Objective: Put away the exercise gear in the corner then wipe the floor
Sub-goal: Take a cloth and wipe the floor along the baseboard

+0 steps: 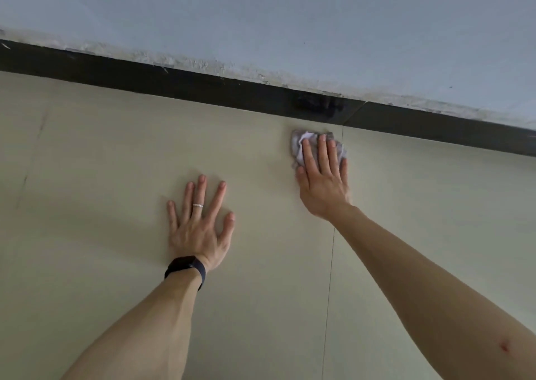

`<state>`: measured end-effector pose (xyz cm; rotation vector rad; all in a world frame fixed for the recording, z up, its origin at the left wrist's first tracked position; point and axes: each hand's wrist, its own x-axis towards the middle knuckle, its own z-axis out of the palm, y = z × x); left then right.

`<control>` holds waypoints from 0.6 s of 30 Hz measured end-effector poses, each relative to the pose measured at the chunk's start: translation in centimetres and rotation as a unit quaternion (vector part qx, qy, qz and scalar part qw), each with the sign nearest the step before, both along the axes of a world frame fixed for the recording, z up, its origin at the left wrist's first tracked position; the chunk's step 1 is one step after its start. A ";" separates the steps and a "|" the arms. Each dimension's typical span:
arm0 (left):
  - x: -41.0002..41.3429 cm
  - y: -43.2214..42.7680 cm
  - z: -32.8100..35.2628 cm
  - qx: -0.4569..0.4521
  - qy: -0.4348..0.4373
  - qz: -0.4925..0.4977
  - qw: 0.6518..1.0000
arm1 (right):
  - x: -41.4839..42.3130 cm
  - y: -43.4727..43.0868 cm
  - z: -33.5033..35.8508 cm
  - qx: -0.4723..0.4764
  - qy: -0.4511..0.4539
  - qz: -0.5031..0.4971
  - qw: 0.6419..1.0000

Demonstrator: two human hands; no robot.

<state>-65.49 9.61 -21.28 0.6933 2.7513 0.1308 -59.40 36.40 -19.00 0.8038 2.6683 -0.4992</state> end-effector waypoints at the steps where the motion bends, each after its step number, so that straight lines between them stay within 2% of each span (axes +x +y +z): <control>1: 0.2 -0.1 0.0 0.002 0.004 0.003 1.000 | 0.6 -0.6 -0.1 0.002 0.004 0.011 1.000; 8: -0.8 -0.2 0.0 -0.003 0.009 -0.012 1.000 | 5.5 -3.1 0.3 -0.002 -0.014 0.128 0.992; 12: -0.7 0.7 0.9 -0.038 -0.063 -0.008 0.997 | 6.0 -2.6 0.2 -0.002 -0.008 0.142 0.990; 15: 2.0 0.7 2.2 -0.027 -0.097 0.005 0.995 | 6.5 -3.0 -0.2 0.001 0.006 0.141 0.990; 18: 6.4 -0.9 3.0 -0.027 -0.108 -0.035 0.993 | 8.1 -3.7 -0.5 0.001 0.021 0.161 0.987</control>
